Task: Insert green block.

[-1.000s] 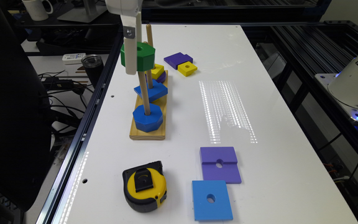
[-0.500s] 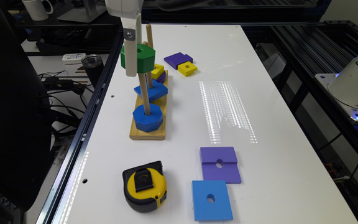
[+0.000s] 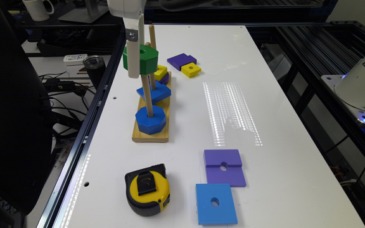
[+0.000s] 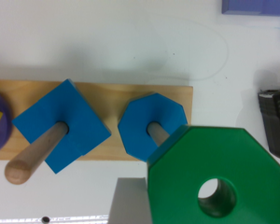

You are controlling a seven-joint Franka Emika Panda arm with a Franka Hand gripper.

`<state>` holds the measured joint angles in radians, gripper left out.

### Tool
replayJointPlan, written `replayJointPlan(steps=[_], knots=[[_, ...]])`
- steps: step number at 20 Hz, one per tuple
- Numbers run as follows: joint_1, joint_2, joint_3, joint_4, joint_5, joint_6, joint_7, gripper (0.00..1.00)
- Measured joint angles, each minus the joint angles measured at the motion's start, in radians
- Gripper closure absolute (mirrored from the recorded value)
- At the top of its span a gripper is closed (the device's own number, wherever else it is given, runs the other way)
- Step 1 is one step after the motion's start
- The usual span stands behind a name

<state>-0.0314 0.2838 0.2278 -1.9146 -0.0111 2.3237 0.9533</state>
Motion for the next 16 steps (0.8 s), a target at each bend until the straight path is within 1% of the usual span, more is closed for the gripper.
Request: replayJointPlan(steps=[16], knots=[[0.0, 0.014, -0.001, 0.0, -0.0006, 0.005, 0.0, 1.0]])
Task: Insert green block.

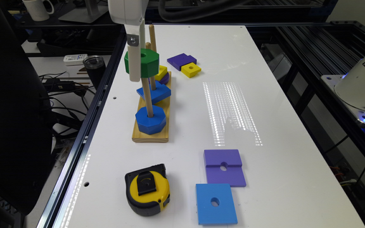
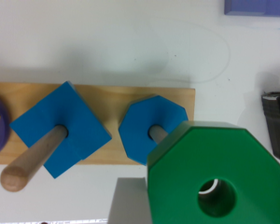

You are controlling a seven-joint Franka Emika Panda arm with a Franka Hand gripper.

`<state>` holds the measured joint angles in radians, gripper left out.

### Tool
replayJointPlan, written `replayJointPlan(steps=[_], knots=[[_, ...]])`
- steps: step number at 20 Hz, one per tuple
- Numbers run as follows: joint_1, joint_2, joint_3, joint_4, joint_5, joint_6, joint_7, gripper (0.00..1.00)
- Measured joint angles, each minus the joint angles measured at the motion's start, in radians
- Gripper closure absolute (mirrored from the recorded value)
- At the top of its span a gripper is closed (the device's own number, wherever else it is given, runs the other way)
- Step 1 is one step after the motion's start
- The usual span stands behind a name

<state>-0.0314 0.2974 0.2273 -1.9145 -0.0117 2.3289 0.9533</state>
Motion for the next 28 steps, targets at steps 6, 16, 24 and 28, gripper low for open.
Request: replayJointPlan(steps=[6, 16, 24, 28], knots=[[0.0, 0.021, 0.0, 0.0, -0.0047, 0.021, 0.0, 1.0], [0.0, 0.03, -0.001, 0.008, -0.0096, 0.025, 0.0, 1.0], [0.0, 0.03, 0.0, 0.009, -0.0104, 0.025, 0.0, 1.0], [0.005, 0.04, 0.0, 0.02, -0.0142, 0.026, 0.002, 1.0]])
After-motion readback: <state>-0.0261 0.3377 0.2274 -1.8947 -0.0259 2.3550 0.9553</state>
